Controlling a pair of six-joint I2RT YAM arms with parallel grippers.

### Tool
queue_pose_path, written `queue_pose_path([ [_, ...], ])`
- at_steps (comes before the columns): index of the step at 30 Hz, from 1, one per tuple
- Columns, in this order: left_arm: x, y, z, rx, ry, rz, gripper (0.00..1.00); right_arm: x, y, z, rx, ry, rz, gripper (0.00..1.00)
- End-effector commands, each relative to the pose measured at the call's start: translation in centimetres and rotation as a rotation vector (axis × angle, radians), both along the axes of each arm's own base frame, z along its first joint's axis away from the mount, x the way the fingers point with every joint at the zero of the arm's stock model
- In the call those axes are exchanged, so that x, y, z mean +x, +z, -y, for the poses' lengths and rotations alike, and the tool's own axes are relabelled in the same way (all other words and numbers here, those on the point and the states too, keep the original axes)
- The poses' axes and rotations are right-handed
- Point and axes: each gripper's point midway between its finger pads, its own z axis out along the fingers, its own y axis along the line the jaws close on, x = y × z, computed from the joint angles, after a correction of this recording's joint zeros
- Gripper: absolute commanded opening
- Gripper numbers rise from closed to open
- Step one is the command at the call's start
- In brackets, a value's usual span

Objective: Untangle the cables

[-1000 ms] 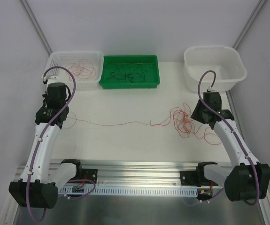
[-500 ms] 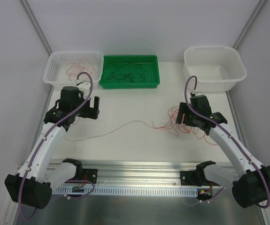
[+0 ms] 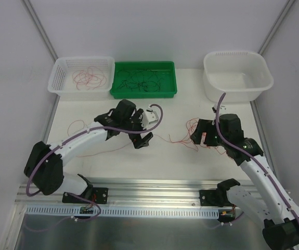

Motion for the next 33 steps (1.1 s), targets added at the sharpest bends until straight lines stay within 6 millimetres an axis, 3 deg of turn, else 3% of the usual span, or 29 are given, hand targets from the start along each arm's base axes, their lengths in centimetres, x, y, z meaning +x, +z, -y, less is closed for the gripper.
queue_pose_path([
  [1,1.3,0.9,4.8,-0.048,-0.233,0.119,0.99,-1.2,1.6,-0.5,0.037,0.052,0.056,0.89],
  [3,1.5,-0.2,6.1,-0.022,-0.302,0.139,0.99,-1.6,2.0,-0.1,0.037,0.048,0.073,0.89],
  [4,1.6,-1.9,6.6,0.002,-0.323,0.114,0.99,-1.9,2.6,0.0,0.045,0.048,0.097,0.89],
  [8,2.3,-3.7,8.6,0.011,-0.429,0.130,0.96,-2.7,3.4,0.9,0.028,0.034,0.128,0.89],
  [15,2.3,-7.4,11.1,0.080,-0.536,0.151,0.83,-3.6,2.9,1.7,0.001,0.018,0.116,0.89],
  [23,2.0,-8.7,12.9,0.085,-0.587,0.151,0.73,-3.8,2.3,2.0,-0.013,0.017,0.102,0.89],
  [25,2.2,-9.4,13.1,0.101,-0.586,0.149,0.66,-3.8,2.2,2.0,-0.017,0.019,0.102,0.89],
  [33,1.5,-10.9,13.2,0.113,-0.585,0.092,0.54,-3.8,2.0,2.0,-0.019,0.023,0.095,0.89],
])
